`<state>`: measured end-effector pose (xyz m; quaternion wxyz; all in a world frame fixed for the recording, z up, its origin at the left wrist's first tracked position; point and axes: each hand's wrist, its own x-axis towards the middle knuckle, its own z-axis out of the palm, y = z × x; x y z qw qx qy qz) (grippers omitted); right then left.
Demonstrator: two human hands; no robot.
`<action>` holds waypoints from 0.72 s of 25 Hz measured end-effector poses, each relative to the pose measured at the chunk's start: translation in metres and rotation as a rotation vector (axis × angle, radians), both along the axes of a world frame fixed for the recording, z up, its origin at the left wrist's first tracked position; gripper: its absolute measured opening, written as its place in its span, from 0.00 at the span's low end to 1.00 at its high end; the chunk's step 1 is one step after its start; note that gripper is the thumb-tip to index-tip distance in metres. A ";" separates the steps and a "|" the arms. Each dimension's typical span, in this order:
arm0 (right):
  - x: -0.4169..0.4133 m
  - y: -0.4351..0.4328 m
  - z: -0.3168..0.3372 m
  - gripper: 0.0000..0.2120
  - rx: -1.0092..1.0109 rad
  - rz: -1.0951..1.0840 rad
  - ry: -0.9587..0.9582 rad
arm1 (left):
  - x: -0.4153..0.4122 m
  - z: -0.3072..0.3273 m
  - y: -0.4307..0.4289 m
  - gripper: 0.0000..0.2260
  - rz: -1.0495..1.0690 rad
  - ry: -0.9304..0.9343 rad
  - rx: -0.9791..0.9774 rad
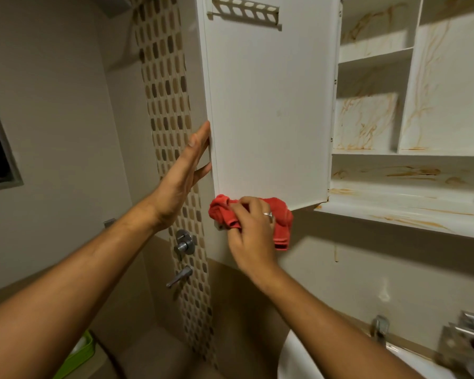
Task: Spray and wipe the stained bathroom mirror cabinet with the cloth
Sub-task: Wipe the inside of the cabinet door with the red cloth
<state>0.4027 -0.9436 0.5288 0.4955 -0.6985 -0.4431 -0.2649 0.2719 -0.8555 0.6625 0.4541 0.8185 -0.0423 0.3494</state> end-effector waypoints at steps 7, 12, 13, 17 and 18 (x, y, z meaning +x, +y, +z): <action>0.008 -0.009 -0.007 0.15 -0.092 -0.118 -0.143 | -0.007 0.007 -0.006 0.46 0.020 0.049 0.024; 0.054 -0.034 -0.006 0.15 -0.240 0.013 -0.525 | -0.005 0.007 -0.006 0.52 0.002 0.016 0.054; 0.077 -0.046 -0.004 0.15 -0.276 -0.006 -0.564 | -0.004 0.006 -0.006 0.52 0.001 0.017 0.053; 0.155 -0.093 -0.002 0.13 -0.341 -0.192 -0.424 | -0.002 0.004 -0.002 0.50 0.015 0.012 0.055; 0.171 -0.104 -0.001 0.13 -0.362 -0.260 -0.389 | -0.002 0.003 -0.001 0.46 0.009 0.013 0.051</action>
